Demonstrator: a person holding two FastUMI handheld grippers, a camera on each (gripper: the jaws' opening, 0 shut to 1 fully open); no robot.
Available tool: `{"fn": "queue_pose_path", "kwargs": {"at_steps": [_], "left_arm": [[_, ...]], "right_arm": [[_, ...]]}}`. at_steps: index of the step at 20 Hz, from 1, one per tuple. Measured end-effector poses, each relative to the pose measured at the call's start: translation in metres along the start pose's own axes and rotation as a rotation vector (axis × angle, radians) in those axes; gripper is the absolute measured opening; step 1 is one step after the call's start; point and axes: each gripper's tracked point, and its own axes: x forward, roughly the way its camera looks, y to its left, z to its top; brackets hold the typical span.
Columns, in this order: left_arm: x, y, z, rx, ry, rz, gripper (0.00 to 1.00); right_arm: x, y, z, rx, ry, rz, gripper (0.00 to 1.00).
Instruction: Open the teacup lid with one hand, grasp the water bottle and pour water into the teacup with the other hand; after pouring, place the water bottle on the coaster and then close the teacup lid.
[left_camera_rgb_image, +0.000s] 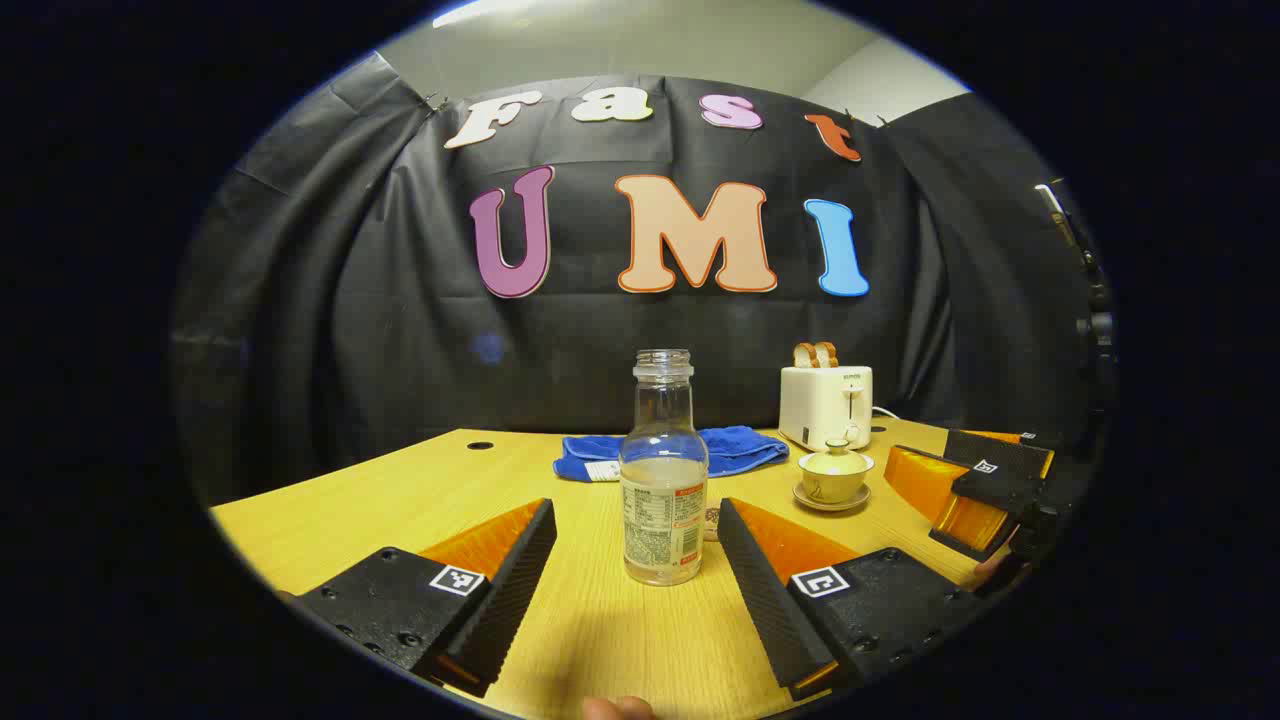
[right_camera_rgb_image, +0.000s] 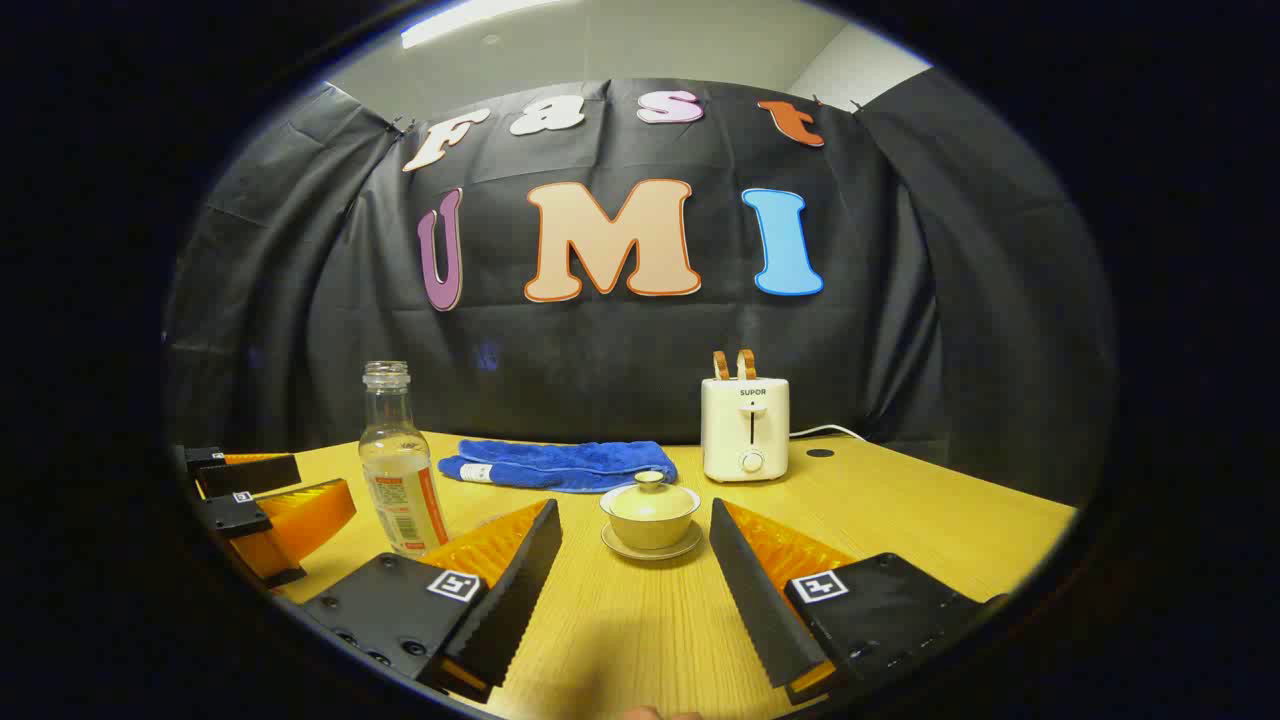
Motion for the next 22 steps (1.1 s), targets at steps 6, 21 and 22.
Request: {"fn": "queue_pose_path", "kwargs": {"at_steps": [6,21,22], "left_arm": [[0.0005,-0.0003,-0.0003,0.002,0.001,-0.002,0.95],[0.0011,0.0002,0.0000,0.005,0.003,-0.001,0.95],[0.0014,0.0000,-0.0005,0.005,0.003,-0.001,0.95]], "right_arm": [[0.0006,-0.0002,0.0013,0.000,-0.001,0.000,0.95],[0.0014,-0.0006,0.0009,0.000,-0.002,0.001,0.96],[0.0015,-0.0006,0.0001,0.000,-0.002,0.001,0.97]]}}
